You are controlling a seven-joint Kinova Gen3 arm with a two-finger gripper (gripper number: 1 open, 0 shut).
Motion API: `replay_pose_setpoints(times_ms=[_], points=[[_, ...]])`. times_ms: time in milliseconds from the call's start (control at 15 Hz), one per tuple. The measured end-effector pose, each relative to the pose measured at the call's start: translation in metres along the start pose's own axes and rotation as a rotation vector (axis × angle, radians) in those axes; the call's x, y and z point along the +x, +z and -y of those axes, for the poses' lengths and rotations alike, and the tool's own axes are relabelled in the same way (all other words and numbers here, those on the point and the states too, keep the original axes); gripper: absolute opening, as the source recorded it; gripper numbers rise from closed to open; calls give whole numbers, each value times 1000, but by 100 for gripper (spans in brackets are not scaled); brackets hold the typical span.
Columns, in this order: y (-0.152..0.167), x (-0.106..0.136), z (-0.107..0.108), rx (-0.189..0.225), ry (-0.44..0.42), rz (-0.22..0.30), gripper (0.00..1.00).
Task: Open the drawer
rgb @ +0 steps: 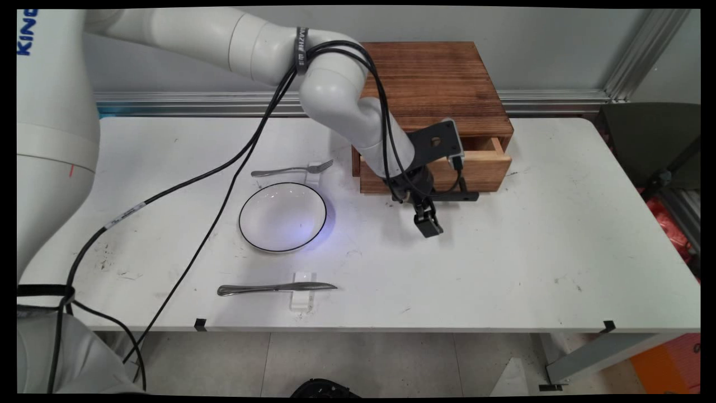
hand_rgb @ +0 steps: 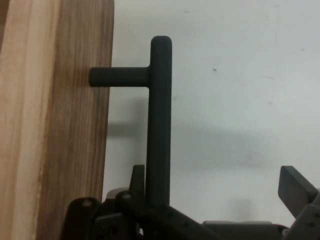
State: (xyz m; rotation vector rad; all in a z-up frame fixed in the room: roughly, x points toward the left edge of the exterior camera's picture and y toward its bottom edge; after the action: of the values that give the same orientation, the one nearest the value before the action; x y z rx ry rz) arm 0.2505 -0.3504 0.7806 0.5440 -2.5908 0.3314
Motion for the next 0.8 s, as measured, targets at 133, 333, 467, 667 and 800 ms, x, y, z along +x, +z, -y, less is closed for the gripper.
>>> replay_pose_setpoints(times_ms=[133,333,467,667,800], points=[[-3,-1,-7,-8,1,1,100],[-6,-1,-17,-17,3,2,100],[-8,-2,-25,-25,5,4,100],[-11,-2,-36,-36,6,5,100],[-14,-3,-44,-43,7,6,100]])
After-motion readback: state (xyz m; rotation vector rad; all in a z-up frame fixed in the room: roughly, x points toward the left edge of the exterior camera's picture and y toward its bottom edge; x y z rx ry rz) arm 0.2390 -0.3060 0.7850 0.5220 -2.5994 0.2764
